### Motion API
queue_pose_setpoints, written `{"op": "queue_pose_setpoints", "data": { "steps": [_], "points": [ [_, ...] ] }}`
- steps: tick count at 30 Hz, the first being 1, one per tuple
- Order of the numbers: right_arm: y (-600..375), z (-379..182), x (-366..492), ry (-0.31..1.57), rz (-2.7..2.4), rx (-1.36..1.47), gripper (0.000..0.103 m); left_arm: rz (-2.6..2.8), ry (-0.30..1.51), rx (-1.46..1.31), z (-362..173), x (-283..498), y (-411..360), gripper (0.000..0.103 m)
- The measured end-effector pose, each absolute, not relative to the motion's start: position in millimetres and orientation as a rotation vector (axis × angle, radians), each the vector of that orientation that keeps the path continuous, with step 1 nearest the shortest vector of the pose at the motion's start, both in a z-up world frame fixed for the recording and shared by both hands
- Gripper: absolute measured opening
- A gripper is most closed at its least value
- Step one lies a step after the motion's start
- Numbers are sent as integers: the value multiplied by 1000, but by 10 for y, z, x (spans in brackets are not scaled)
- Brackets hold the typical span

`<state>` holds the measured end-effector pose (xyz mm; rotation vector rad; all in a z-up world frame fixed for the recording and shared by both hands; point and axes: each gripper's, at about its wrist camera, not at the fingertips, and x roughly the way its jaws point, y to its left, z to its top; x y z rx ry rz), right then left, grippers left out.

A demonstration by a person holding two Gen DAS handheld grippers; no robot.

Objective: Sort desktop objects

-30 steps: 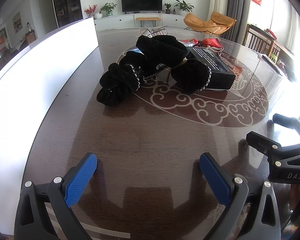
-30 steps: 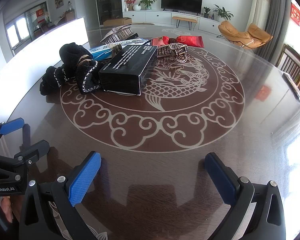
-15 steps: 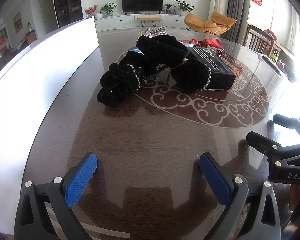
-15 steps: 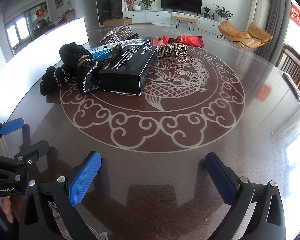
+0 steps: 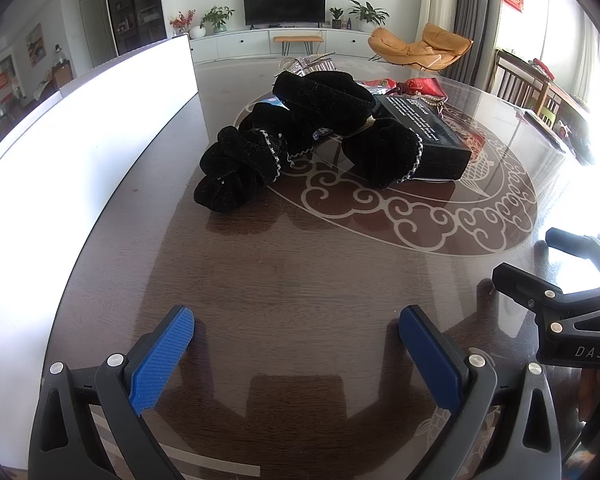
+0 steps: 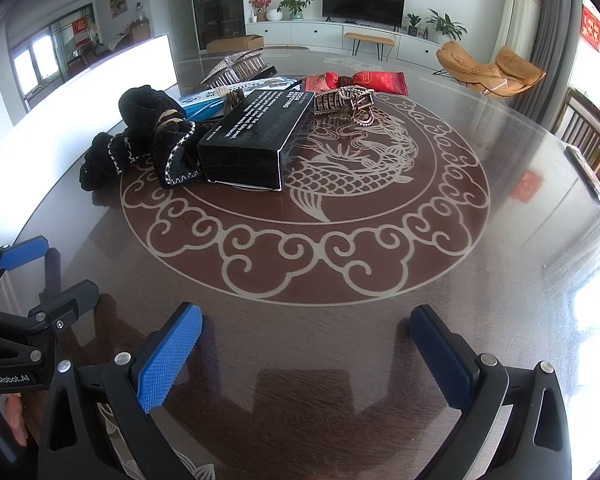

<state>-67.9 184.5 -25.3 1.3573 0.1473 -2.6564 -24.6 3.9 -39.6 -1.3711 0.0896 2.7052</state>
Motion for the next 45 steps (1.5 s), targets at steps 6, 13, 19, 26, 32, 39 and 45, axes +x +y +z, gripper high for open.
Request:
{"op": "queue_pose_setpoints", "data": {
  "steps": [6,13,19,26,32,39,45],
  "points": [
    [1845,-252,-678,147,-2656,1357,103,2705,88,-1370,-390,-252,35,103],
    [1846,-250,-678,147,-2656,1357,103,2705,87,-1370,-395,-251,36,103],
    [2030,108,-799,-24,-2703,1188,103,2701,84,-1368,-380,-264,35,103],
    [1797,291,-1893,-20,-2603,1328,103,2702,84,-1367,-367,-283,41,103],
    [1630,-48,-2304,-139,-2541,1503,103,2697,79,-1366,-364,-301,28,103],
    [1352,-171,-2215,-38,-2461,1469,103,2698,80,-1365,-366,-302,31,103],
    [1209,-229,-2263,126,-2501,1504,103,2697,80,-1365,-362,-315,29,103]
  ]
}}
